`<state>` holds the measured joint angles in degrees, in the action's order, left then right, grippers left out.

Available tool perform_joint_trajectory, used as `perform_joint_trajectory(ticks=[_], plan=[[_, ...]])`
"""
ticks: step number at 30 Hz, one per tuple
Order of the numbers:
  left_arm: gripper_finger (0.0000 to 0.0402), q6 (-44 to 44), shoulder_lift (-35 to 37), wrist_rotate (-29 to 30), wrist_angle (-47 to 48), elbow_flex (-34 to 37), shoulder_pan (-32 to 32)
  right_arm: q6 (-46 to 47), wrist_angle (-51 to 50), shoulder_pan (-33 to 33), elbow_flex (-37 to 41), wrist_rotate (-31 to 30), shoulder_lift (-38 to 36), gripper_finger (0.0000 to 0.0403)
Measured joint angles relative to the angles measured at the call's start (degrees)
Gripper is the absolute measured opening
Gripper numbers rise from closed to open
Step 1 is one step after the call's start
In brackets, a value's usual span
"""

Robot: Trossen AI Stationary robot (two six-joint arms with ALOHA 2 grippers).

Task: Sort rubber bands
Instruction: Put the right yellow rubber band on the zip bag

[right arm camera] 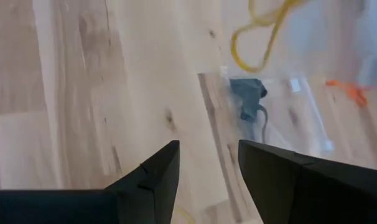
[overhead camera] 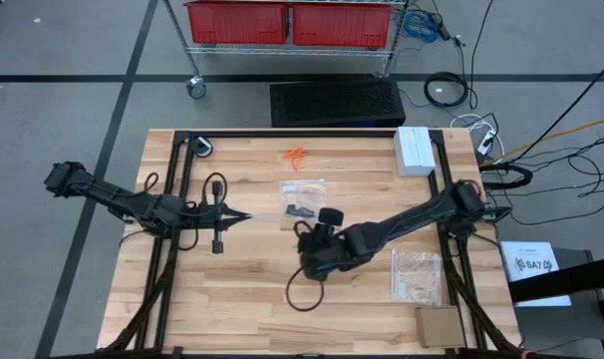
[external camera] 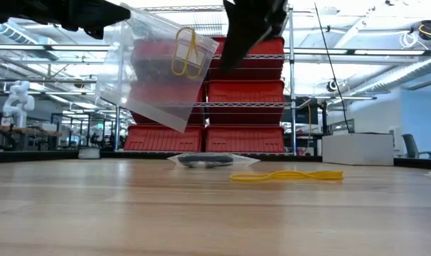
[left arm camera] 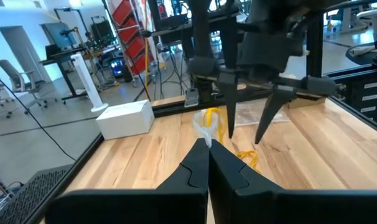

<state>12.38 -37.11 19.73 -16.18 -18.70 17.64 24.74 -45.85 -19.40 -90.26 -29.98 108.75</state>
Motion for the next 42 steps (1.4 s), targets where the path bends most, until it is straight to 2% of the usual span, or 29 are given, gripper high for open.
perform_joint_trajectory(ticks=[6, 11, 15, 19, 28, 35, 38, 42], plan=[[0.0, 0.0, 0.0, 0.0, 0.0, 0.0, 0.0, 1.9, 21.3, -1.9, 20.5, -7.5, -7.6, 0.0158], [0.0, 0.0, 0.0, 0.0, 0.0, 0.0, -0.1, 1.7, 50.0, -5.0, 34.4, -12.4, -7.7, 0.0158], [0.0, 0.0, 0.0, 0.0, 0.0, 0.0, -0.1, 0.6, 71.4, -5.4, 41.3, -14.0, -4.4, 0.0158], [0.0, 0.0, 0.0, 0.0, 0.0, 0.0, -0.1, -1.3, 85.1, -3.1, 42.6, -14.0, -0.6, 0.0158], [0.0, -0.1, 0.0, 0.0, 0.0, 0.0, -0.1, -6.9, 94.1, 1.4, 38.6, -12.7, 3.4, 0.018], [0.0, -0.1, 0.0, 0.0, 0.0, 0.0, -0.1, -13.5, 94.3, 1.4, 34.6, -9.8, 3.4, 0.0167], [0.0, -0.1, 0.0, 0.0, 0.1, 0.0, -0.1, -14.2, 93.1, 1.4, 33.6, -10.4, 3.4, 0.014], [0.0, -0.1, 0.0, 0.0, 0.2, 0.0, -0.1, -15.4, 92.8, 0.5, 32.6, -11.3, 3.4, 0.0057]])
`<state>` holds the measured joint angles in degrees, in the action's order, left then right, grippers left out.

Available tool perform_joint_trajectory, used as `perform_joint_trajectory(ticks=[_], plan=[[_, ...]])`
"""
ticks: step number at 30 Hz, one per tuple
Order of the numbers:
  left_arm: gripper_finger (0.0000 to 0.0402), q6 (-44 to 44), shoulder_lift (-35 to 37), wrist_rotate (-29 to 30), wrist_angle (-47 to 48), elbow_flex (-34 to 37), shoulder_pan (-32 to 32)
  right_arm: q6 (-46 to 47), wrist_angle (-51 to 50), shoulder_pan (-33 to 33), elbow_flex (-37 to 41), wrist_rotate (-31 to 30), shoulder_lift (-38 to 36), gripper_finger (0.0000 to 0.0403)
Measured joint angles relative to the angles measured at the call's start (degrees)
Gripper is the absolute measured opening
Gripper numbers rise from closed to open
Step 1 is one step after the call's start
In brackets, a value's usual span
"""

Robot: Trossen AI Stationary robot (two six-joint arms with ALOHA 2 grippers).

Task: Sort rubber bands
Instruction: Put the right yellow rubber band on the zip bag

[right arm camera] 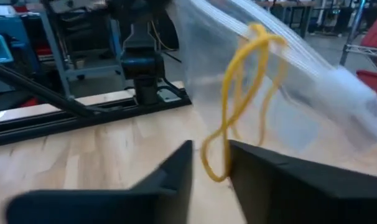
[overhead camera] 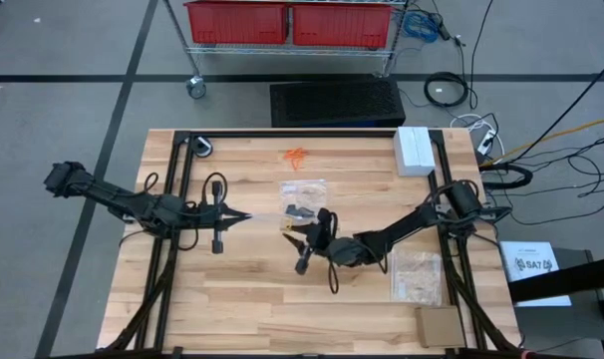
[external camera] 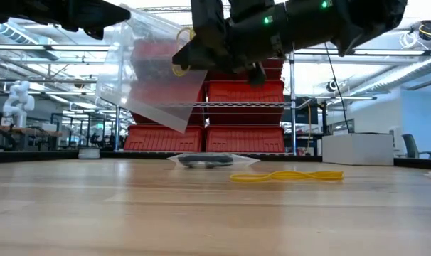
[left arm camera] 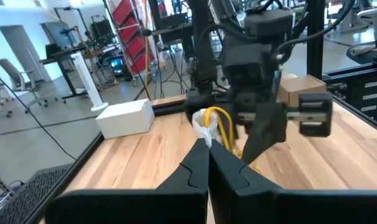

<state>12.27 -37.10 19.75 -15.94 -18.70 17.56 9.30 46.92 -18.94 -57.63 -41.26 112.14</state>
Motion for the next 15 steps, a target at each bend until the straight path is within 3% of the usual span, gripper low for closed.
perform_joint_trajectory(ticks=[3, 9, 15], plan=[[0.0, -0.1, 0.0, 0.0, 0.2, 0.0, 0.0, -3.2, -0.1, -1.7, -1.2, -3.2, 0.0, 0.001], [0.0, -0.7, 0.0, 0.0, 0.6, 0.0, 0.0, -9.0, -4.9, -2.9, -6.9, -5.3, -1.0, 0.0003], [0.0, -1.1, 0.0, 0.0, 1.3, 0.0, 0.0, -12.2, -19.0, -1.5, -15.7, -5.3, -1.0, 0.0001]])
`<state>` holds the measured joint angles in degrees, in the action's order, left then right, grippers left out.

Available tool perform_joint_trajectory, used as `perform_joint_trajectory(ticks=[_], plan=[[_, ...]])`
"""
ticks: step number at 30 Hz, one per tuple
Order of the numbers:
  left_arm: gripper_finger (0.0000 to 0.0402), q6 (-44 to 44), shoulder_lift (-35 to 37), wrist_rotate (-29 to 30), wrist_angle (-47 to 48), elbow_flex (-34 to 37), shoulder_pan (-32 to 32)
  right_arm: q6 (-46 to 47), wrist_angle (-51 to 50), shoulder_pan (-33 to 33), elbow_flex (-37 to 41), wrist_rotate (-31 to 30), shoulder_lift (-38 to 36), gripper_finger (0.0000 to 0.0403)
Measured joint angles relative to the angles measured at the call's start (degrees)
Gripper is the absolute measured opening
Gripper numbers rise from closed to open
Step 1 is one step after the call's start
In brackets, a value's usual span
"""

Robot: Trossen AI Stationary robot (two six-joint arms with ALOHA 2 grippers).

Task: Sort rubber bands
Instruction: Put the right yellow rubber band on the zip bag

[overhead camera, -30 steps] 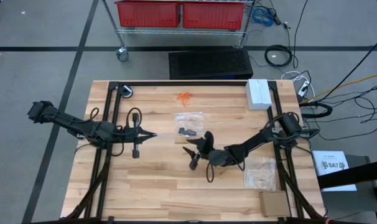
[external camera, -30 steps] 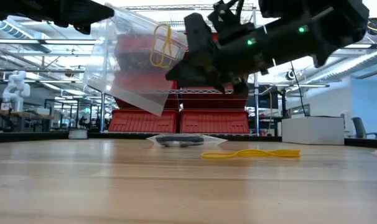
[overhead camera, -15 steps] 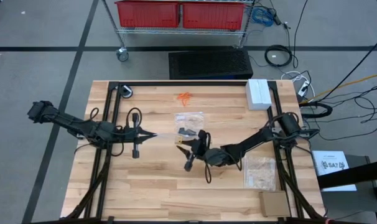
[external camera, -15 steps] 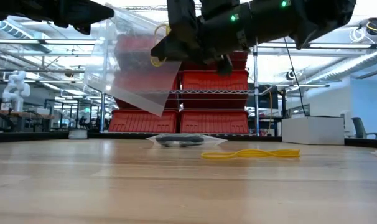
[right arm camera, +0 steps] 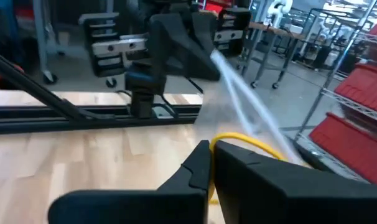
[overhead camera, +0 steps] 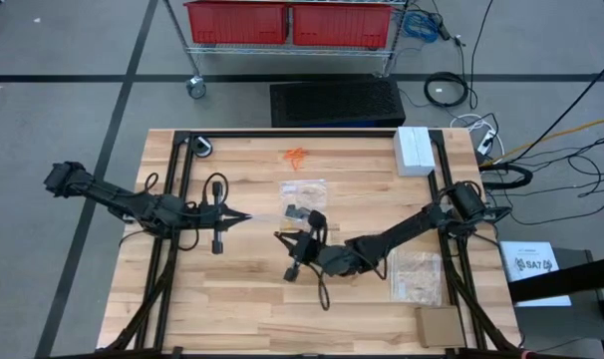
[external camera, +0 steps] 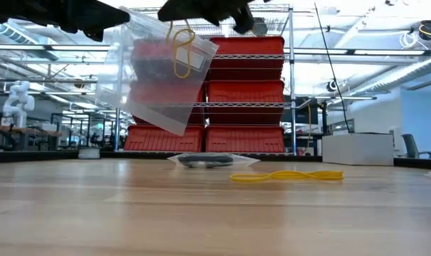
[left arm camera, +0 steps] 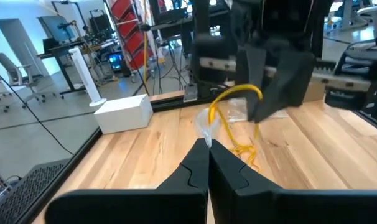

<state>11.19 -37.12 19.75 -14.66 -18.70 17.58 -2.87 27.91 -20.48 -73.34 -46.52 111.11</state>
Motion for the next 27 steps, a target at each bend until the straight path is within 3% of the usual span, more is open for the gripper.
perform_joint_trajectory(ticks=[8, 27], plan=[[0.0, -0.1, 0.0, 0.0, 0.8, 0.0, 0.0, -6.2, -4.2, 1.6, -5.4, 0.0, 0.0, 0.0001], [0.0, 0.1, 0.0, 0.0, 1.7, 0.0, 0.0, -11.4, 0.3, 4.8, -5.6, 0.0, 0.0, 0.0]])
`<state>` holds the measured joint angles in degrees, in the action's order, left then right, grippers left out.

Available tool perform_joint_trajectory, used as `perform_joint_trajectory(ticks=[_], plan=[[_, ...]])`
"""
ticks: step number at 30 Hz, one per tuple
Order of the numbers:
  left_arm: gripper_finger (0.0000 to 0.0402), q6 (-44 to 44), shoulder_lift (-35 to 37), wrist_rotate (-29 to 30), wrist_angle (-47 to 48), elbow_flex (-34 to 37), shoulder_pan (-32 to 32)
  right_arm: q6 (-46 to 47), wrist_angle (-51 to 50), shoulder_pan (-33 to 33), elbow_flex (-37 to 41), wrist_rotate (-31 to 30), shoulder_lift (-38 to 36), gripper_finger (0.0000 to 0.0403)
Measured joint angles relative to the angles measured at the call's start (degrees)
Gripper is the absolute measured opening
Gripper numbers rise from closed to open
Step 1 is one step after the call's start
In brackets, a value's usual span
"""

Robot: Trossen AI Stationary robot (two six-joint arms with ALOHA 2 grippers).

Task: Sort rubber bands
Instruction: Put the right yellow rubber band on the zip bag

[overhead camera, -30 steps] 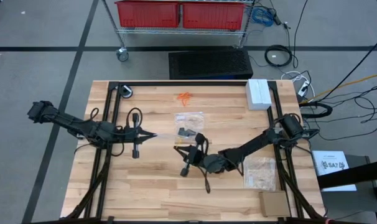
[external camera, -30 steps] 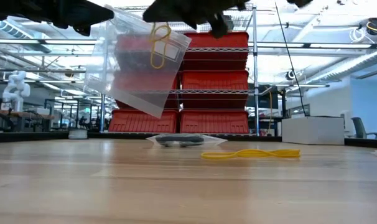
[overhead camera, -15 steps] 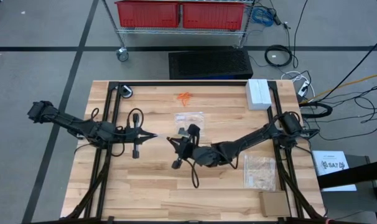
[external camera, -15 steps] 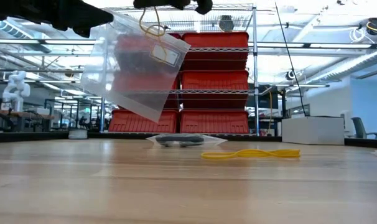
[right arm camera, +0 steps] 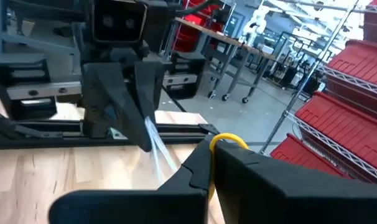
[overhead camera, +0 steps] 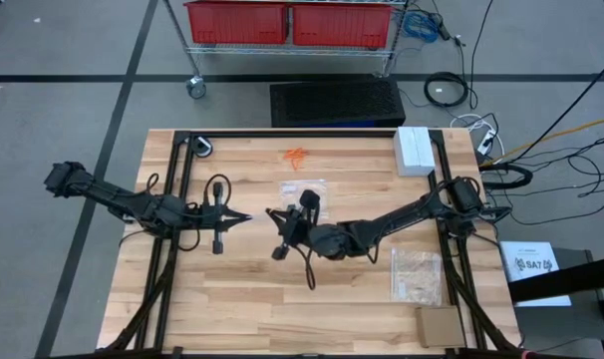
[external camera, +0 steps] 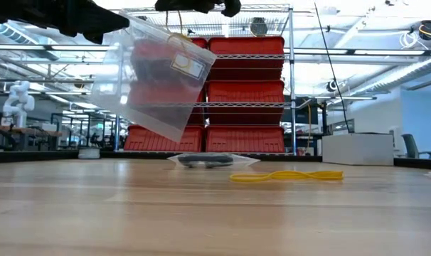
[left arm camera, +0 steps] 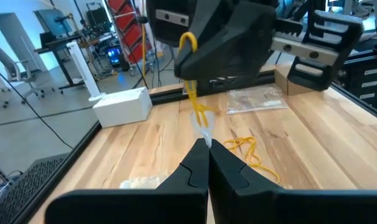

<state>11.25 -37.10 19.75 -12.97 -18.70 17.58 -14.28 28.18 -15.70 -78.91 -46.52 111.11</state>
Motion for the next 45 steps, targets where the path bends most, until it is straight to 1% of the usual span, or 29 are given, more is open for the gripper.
perform_joint_trajectory(ticks=[5, 9, 15, 19, 26, 33, 35, 38, 43, 45], plan=[[0.0, 0.0, 0.0, 0.0, 0.0, 0.0, 0.0, 0.0, 0.3, 0.0, 0.0, 0.1, 0.0, 0.0], [0.0, 0.0, 0.0, 0.0, -0.6, 0.0, 0.0, 2.1, -0.5, 0.0, 0.0, 0.5, 0.0, 0.0], [0.0, 0.0, 0.0, 0.0, -1.7, 0.0, 0.0, 6.7, -3.7, 0.8, 0.0, 5.0, 0.0, 0.0], [0.0, 0.0, 0.0, 0.0, -1.6, 0.0, 0.0, 8.5, -5.6, 1.1, 0.0, 5.7, 0.0, 0.0], [0.0, -0.2, 0.0, 0.0, -1.5, 0.0, 0.0, 13.6, -9.9, 2.3, 0.0, 11.8, 0.0, 0.0], [0.0, -0.3, 0.0, 0.0, -1.5, 0.0, 0.0, 22.3, -14.2, 4.7, 0.0, 21.9, 0.0, 0.0002], [0.0, -0.3, 0.0, 0.0, -1.4, 0.0, 0.0, 24.6, -15.8, 5.6, 0.0, 24.1, 0.0, 0.0013], [0.0, -0.3, 0.0, 0.0, -1.4, 0.0, 0.0, 25.7, -17.0, 6.2, 0.0, 26.8, 0.0, 0.0045], [0.0, -0.3, 0.0, 0.0, -1.2, 0.0, 0.0, 25.7, -16.6, 5.7, 0.0, 27.6, -0.2, 0.0113], [0.0, -0.3, 0.0, 0.0, -1.0, 0.0, 0.0, 25.7, -16.6, 5.4, 0.0, 27.5, -0.7, 0.0134]])
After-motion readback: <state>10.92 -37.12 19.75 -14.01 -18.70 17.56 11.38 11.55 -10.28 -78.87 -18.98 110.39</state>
